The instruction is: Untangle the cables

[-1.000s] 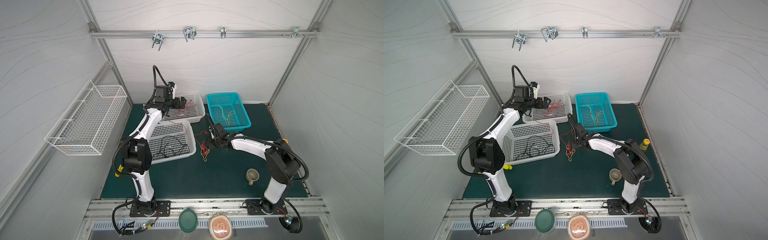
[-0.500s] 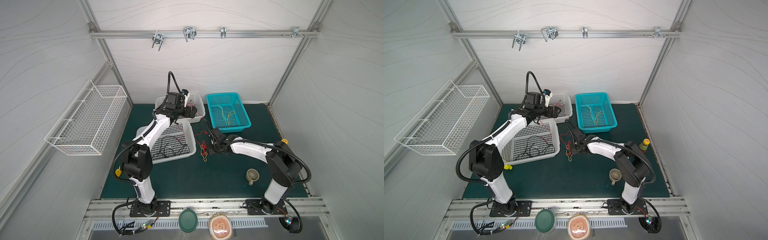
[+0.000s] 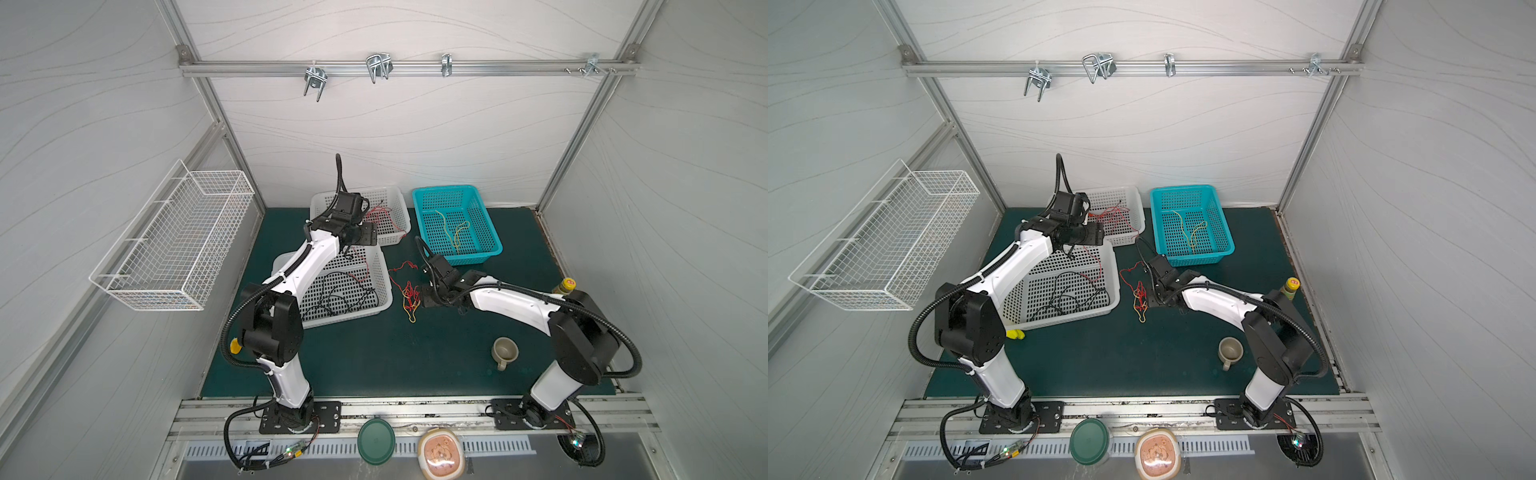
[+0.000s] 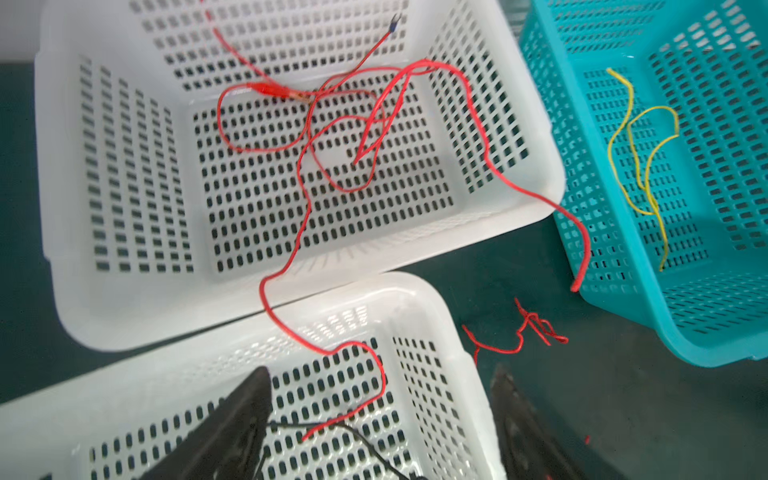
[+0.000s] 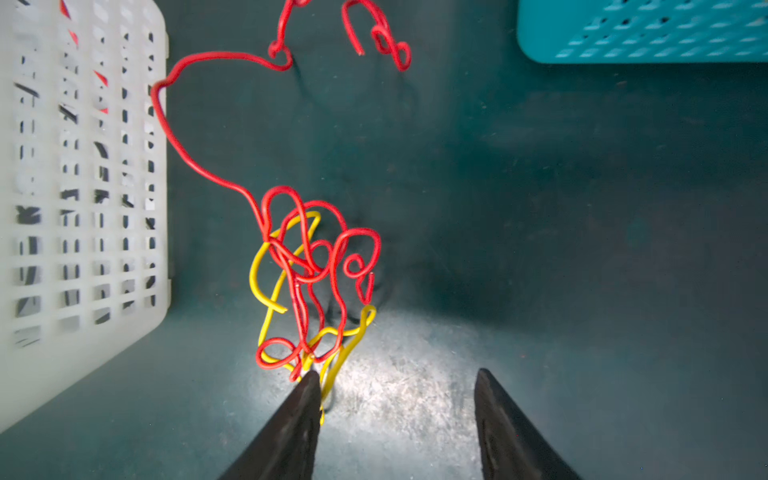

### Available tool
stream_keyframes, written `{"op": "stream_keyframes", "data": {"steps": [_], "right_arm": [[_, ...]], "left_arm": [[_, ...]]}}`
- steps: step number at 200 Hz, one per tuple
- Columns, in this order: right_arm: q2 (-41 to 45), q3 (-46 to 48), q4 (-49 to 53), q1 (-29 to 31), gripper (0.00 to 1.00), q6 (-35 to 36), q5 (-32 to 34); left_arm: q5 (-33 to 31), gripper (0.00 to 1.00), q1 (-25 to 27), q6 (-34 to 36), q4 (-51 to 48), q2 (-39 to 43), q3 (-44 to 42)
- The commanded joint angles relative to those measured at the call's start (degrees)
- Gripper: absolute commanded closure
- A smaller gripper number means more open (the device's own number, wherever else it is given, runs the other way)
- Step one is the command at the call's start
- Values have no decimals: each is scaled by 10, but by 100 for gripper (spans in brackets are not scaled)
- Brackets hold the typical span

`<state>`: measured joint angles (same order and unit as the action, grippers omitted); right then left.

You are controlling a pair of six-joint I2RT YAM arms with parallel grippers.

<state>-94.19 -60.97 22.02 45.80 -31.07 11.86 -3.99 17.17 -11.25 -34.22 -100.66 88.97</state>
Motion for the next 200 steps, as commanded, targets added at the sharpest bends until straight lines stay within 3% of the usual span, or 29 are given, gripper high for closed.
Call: {"op": "stream_keyframes", "data": {"steps": [1,67,161,191,200], "right_arm": [[12,5,9,2,40,1,17],[-2,-2,1,2,40,1,8],[-4,-4,4,2,40,-5,8],[-5,-3,6,2,40,-8,12],[-4,-2,6,2,40,-9,13]], "left_arm": [[-19,23,-1,-54,-24,0,-8],[-39,46,-16,-101,-26,-49,-7],[-12,58,-47,-122,31,-101,1],[-6,65,-47,-126,31,-115,7],[-6,72,-47,-127,33,-117,8]]}}
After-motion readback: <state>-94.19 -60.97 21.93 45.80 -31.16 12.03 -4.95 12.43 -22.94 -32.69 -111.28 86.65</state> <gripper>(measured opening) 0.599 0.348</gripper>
